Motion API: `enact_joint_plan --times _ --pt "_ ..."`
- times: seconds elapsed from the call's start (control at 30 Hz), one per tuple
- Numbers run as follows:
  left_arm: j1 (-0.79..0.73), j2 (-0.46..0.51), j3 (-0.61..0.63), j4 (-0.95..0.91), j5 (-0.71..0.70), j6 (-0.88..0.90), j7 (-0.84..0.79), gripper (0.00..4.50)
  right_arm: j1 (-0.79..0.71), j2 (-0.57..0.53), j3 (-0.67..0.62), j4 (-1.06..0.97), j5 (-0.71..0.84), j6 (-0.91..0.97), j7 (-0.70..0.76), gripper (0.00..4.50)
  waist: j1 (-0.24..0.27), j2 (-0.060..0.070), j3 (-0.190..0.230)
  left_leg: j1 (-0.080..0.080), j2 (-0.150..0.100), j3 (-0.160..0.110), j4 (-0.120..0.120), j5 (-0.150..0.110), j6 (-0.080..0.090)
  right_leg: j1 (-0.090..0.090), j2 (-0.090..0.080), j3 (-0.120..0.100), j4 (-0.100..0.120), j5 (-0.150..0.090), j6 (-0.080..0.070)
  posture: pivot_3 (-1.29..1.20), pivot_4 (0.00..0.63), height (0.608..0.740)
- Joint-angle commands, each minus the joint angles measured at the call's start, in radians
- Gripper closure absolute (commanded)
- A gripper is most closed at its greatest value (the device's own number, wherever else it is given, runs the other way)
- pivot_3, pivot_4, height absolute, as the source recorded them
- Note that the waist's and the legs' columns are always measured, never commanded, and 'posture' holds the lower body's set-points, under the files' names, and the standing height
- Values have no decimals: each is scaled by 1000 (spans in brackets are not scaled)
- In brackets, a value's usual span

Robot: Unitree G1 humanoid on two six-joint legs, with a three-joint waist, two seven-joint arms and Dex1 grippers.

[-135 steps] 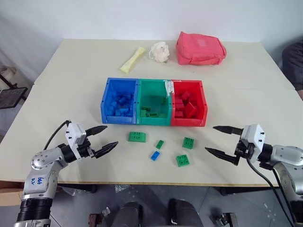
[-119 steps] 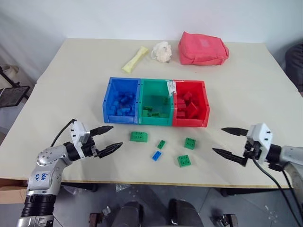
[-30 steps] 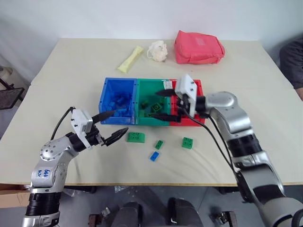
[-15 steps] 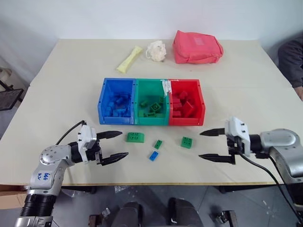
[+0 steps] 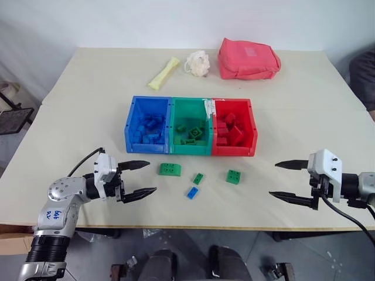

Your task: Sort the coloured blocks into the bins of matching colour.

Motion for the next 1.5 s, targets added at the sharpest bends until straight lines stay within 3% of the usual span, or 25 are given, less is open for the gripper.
enact_joint_plan --times 0.03,0.37,0.47,0.7,1.0,1.13,1.33,1.5 --pt "-21 -23 30 -34 -7 -43 40 0 -78 66 129 -12 -27 28 -50 19 0 0 0 1 0 0 0 0 0 0 0 0 0 0 0 0 150 740" --pt "5 -71 21 -97 4 -98 93 0 -230 222 311 165 -158 -5 -162 19 1 0 0 0 -1 -1 0 0 0 0 0 -1 1 0 0 0 150 740" --pt "11 -72 20 -105 2 -111 91 0 -233 230 313 168 -156 -6 -159 619 0 0 0 0 -2 -1 0 0 0 0 1 -1 1 0 0 0 150 740" --pt "8 -70 15 -94 1 -119 85 0 -234 231 305 140 -138 12 -162 3023 0 0 0 0 -1 -1 0 0 0 0 1 -1 1 0 0 0 150 740" --pt "23 -74 47 -159 -19 -51 193 0 -434 308 294 86 -61 82 -200 3024 -8 0 0 0 0 -1 0 0 0 -1 1 -1 2 0 0 0 150 740" --pt "60 -62 49 -197 -26 -35 187 0 -622 414 331 215 -83 42 -218 3024 -24 0 0 0 -1 -1 0 0 0 -1 1 0 3 0 0 0 150 740" --pt "-34 -113 98 -146 14 -50 361 0 -804 546 374 488 -156 -86 -221 3024 -23 0 0 0 -3 -3 0 1 0 -2 2 -1 5 0 0 0 150 740" --pt "-60 -145 108 -165 15 -28 442 0 -895 618 394 664 -210 -182 -218 1420 -31 0 0 0 -4 -2 0 1 1 -4 2 -1 9 0 0 0 150 740"
